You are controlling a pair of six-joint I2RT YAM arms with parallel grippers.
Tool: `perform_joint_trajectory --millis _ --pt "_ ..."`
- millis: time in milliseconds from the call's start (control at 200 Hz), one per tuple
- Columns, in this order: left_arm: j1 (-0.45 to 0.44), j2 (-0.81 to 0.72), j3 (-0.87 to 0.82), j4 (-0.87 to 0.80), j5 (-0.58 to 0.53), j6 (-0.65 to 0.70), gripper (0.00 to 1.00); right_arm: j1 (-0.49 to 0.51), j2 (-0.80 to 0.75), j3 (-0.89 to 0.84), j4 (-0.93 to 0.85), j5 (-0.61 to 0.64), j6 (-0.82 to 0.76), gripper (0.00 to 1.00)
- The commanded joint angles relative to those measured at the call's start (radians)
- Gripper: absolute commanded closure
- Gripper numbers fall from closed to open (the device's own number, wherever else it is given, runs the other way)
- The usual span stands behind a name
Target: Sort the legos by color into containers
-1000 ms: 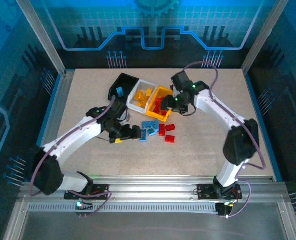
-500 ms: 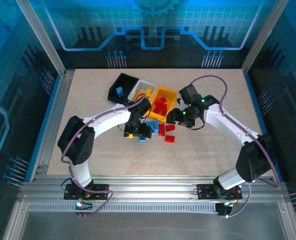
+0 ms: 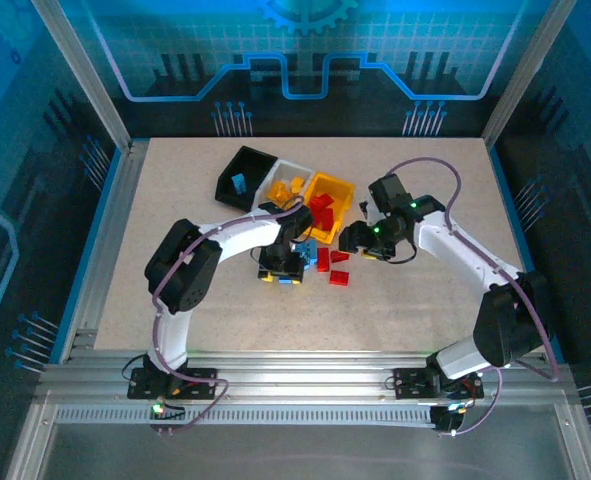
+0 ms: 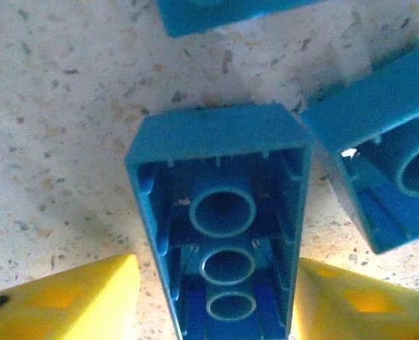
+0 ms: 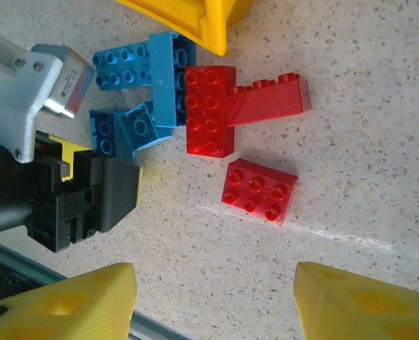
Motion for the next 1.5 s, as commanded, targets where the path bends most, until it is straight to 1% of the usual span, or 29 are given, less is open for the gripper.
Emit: perform_joint_trajectory --millis 0,45,155,285,395,500,580,705,800,870,941,1021,1101,1191,1276,1371,1441,1496 --pt "-0.006 0.014 0.011 0.012 -0.024 -0.025 0.51 -0.011 -0.024 -0.011 -0.004 -0.046 -0.035 0.38" --pt "-0.006 0.007 0.007 0.014 -0.020 -0.025 0.56 -0.011 -0.023 -0.007 -0.014 -0.053 -0.032 0.38" --pt "-0.005 -0.011 -0.004 0.023 -0.014 0.004 0.63 -0.008 -0.039 0.000 -0.021 -0.039 -0.010 0.38" --pt "0.000 -0.022 -0.006 -0.003 0.022 0.047 0.66 -0.001 -0.059 -0.007 -0.041 -0.009 0.057 0.38" --pt "0.015 -0.093 -0.089 0.026 0.049 0.075 0.67 0.029 -0.095 -0.037 -0.021 0.020 0.131 0.38" --pt "0.071 -0.209 -0.197 0.062 0.110 0.060 0.68 0.059 -0.098 -0.047 -0.040 0.056 0.193 0.38" --pt "0.137 -0.312 -0.266 0.108 0.166 0.050 0.68 0.100 -0.120 -0.066 -0.032 0.096 0.249 0.38" --pt "0.242 -0.376 -0.275 0.134 0.230 0.094 0.68 0.176 -0.132 -0.098 -0.014 0.158 0.325 0.38" --pt "0.307 -0.374 -0.224 0.117 0.246 0.117 0.68 0.234 -0.131 -0.115 0.000 0.179 0.363 0.38" --pt "0.356 -0.371 -0.174 0.095 0.256 0.101 0.68 0.258 -0.124 -0.112 0.000 0.175 0.366 0.38" --pt "0.392 -0.372 -0.115 0.086 0.247 0.085 0.68 0.260 -0.109 -0.097 -0.005 0.173 0.332 0.38" --pt "0.424 -0.352 -0.023 0.043 0.228 0.064 0.68 0.247 -0.066 -0.045 -0.061 0.167 0.282 0.38" --pt "0.433 -0.307 0.089 0.008 0.200 0.066 0.68 0.246 -0.024 -0.005 -0.086 0.162 0.210 0.38" --pt "0.433 -0.222 0.211 -0.032 0.137 0.090 0.67 0.243 0.009 -0.028 -0.073 0.175 0.144 0.38" --pt "0.438 -0.135 0.316 -0.054 0.110 0.087 0.68 0.231 0.019 -0.072 -0.048 0.136 0.141 0.38" --pt "0.442 -0.058 0.413 -0.060 0.085 0.066 0.68 0.230 -0.023 -0.109 -0.027 0.094 0.169 0.37" --pt "0.442 0.003 0.483 -0.061 0.074 0.052 0.68 0.230 -0.053 -0.131 -0.011 0.089 0.168 0.37" --pt "0.443 0.046 0.532 -0.058 0.069 0.045 0.68 0.224 -0.047 -0.142 -0.008 0.090 0.154 0.37"
